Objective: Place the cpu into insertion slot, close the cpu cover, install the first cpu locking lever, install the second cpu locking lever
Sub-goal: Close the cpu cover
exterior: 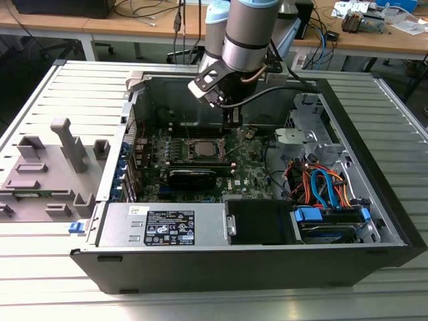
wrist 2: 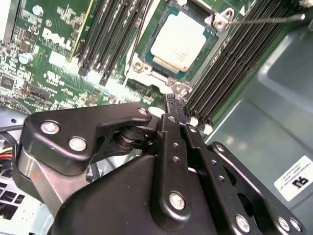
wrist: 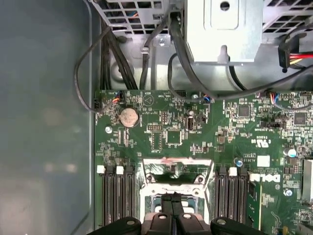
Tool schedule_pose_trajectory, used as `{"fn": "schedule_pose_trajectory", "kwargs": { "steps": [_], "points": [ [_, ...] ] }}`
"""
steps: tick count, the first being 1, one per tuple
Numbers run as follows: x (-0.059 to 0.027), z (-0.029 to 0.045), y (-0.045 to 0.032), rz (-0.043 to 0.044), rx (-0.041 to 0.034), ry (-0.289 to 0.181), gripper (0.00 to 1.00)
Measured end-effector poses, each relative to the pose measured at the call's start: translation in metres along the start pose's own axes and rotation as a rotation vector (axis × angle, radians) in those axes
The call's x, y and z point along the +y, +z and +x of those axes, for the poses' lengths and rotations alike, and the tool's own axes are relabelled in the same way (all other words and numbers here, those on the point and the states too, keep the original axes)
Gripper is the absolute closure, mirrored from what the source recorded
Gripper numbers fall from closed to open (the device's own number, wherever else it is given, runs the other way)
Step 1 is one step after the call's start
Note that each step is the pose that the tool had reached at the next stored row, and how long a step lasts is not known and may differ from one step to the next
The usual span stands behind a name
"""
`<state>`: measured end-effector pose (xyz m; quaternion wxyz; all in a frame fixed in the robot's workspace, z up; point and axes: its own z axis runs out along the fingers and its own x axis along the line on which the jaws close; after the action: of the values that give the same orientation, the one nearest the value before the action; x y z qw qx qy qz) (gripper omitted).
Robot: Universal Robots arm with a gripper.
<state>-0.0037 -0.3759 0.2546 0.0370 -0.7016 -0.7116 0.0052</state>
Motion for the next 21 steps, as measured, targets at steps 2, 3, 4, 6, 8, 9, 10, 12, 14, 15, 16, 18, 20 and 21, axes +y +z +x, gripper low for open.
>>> {"fn": "schedule_pose_trajectory", "kwargs": {
  "steps": [2, 3, 4, 6, 8, 9, 10, 12, 14, 15, 16, 18, 20, 21],
  "points": [
    [0.0055, 0.0, -0.0013, 0.0053, 0.003, 0.0, 0.89],
    [0.0081, 0.0, -0.0019, 0.0077, 0.0044, 0.0, 0.89],
    [0.0099, -0.0001, -0.0023, 0.0095, 0.0053, 0.0, 0.89],
    [0.0155, -0.0001, -0.0034, 0.0151, 0.0076, 0.0, 0.89],
    [0.0216, -0.0001, -0.0047, 0.0212, 0.0104, 0.0, 0.89],
    [0.0241, -0.0001, -0.0053, 0.0237, 0.0118, 0.0, 0.89],
    [0.028, -0.0002, -0.0062, 0.0276, 0.0135, 0.0, 0.89],
    [0.0345, -0.0002, -0.0077, 0.0344, 0.0162, 0.0, 0.89],
    [0.0409, -0.0003, -0.0085, 0.0416, 0.0191, 0.0, 0.89],
    [0.0442, -0.0003, -0.0087, 0.0456, 0.0202, 0.001, 0.89],
    [0.0464, -0.0003, -0.0089, 0.0482, 0.0209, 0.001, 0.89],
    [0.0517, -0.0004, -0.0092, 0.0552, 0.023, 0.001, 0.89],
    [0.0565, -0.0005, -0.0095, 0.0618, 0.0242, 0.001, 0.89],
    [0.0594, -0.0005, -0.0096, 0.0667, 0.0244, 0.001, 0.89]
  ]
}}
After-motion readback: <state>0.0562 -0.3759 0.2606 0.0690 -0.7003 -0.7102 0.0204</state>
